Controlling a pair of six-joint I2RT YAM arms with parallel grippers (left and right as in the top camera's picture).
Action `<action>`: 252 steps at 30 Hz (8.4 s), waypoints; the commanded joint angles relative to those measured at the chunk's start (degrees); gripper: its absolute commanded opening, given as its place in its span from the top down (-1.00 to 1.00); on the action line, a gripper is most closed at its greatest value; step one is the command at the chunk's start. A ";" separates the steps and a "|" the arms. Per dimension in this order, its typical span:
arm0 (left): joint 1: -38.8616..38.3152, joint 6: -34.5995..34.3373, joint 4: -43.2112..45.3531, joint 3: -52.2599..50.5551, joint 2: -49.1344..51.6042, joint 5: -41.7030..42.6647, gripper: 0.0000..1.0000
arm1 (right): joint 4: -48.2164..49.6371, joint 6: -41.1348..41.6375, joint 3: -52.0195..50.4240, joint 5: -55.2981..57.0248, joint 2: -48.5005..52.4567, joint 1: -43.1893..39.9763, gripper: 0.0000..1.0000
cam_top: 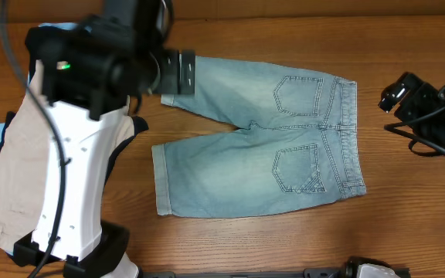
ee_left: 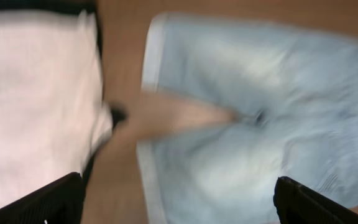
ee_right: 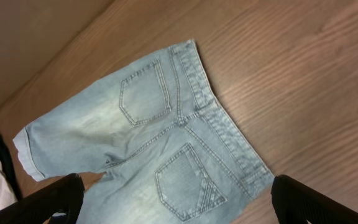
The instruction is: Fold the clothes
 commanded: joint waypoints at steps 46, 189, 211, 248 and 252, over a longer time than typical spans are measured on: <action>-3.39 -40.35 51.95 -99.82 -17.92 6.88 -0.30 | -0.57 3.50 -3.89 1.44 10.64 -0.04 -1.00; 10.38 25.83 68.98 -45.48 25.57 20.74 -1.00 | 35.91 -7.08 -36.48 -9.53 14.40 -1.20 -1.00; 15.21 4.85 42.62 -43.36 26.40 17.20 0.67 | 33.24 -1.81 -38.05 -3.78 15.67 -3.32 -0.72; 14.51 12.48 33.42 -31.47 17.66 14.14 -0.68 | 49.88 -6.45 -40.19 -30.21 29.90 -3.43 0.92; 14.56 12.68 33.40 -31.47 17.66 13.94 -0.68 | 42.40 -10.25 -35.91 -30.10 28.26 -9.35 0.92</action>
